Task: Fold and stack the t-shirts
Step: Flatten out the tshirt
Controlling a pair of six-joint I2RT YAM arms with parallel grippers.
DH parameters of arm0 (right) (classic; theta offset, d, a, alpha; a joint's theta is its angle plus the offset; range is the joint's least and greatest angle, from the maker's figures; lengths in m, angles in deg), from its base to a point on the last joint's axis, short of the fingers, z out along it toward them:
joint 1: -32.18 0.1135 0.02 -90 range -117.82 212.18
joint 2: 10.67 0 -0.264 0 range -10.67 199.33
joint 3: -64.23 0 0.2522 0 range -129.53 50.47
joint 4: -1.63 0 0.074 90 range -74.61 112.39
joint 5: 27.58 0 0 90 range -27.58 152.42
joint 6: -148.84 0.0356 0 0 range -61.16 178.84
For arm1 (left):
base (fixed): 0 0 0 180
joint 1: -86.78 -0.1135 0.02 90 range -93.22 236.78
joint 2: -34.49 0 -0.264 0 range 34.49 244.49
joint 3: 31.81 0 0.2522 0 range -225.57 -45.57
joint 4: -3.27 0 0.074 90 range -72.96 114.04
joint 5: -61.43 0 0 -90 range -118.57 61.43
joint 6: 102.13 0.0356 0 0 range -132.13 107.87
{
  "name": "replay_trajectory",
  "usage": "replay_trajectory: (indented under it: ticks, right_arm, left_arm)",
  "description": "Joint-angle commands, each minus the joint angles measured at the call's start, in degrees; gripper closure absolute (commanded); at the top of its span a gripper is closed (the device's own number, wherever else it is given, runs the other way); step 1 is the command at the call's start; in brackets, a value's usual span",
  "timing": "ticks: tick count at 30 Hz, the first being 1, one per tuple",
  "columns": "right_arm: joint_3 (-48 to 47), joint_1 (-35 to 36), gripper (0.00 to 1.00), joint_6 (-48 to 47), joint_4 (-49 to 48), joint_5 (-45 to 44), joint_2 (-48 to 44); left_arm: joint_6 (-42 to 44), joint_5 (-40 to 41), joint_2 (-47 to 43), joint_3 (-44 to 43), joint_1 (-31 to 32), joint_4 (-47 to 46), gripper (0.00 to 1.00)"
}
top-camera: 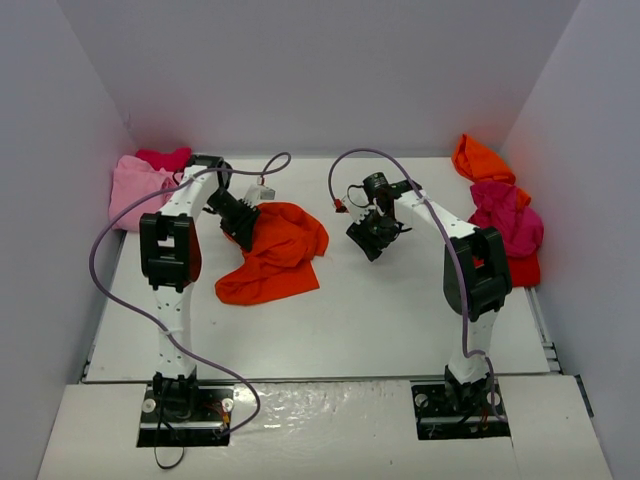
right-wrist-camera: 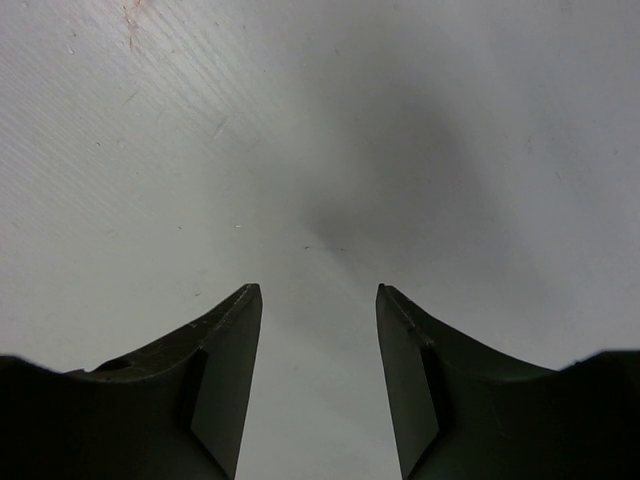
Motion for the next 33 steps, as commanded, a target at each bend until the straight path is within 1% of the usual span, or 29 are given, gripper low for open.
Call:
replay_trajectory:
  ticks: [1,2,6,9,16,20,24,27,28,31,33]
  right_arm:
    - [0.03,0.33,0.53,0.36,0.12,-0.47,-2.10]
    - [0.13,0.33,0.53,0.32,0.08,-0.56,-2.14]
    - [0.13,0.33,0.53,0.24,0.00,-0.54,-2.03]
    - [0.21,0.33,0.53,0.36,0.08,-0.06,-1.78]
    - [0.61,0.33,0.53,0.26,0.04,0.28,-1.84]
    - [0.74,0.33,0.53,0.23,-0.01,0.55,-2.02]
    - [0.83,0.42,0.53,0.23,-0.01,0.83,-2.14]
    - [0.83,0.42,0.53,0.23,-0.10,0.91,-2.23]
    - [0.83,0.42,0.53,0.23,-0.10,0.86,-2.23]
    - [1.05,0.42,0.53,0.16,-0.08,0.87,-2.39]
    - [1.03,0.42,0.53,0.07,-0.10,0.85,-2.34]
  left_arm:
    - [-0.36,0.08,-1.98,-1.85,1.25,1.38,0.94]
    - [-0.33,0.09,-2.04,-1.89,1.30,1.37,1.00]
    - [-0.32,0.78,-3.24,-1.81,1.29,1.16,1.00]
    - [-0.65,1.96,-5.78,-2.46,0.90,0.90,1.00]
    - [-1.88,4.49,-14.44,-3.85,0.42,0.92,1.00]
    - [-0.88,5.11,-16.15,-6.97,0.47,5.39,0.97]
    - [-0.73,6.04,-17.94,-7.94,0.48,5.35,1.00]
    - [-1.39,6.90,-17.80,-8.17,0.50,5.11,1.00]
    - [-1.59,7.36,-17.55,-8.58,0.50,5.37,1.00]
    - [-2.47,8.76,-16.88,-13.62,0.73,6.94,0.89]
    - [-3.34,10.41,-16.92,-15.95,1.03,7.09,0.88]
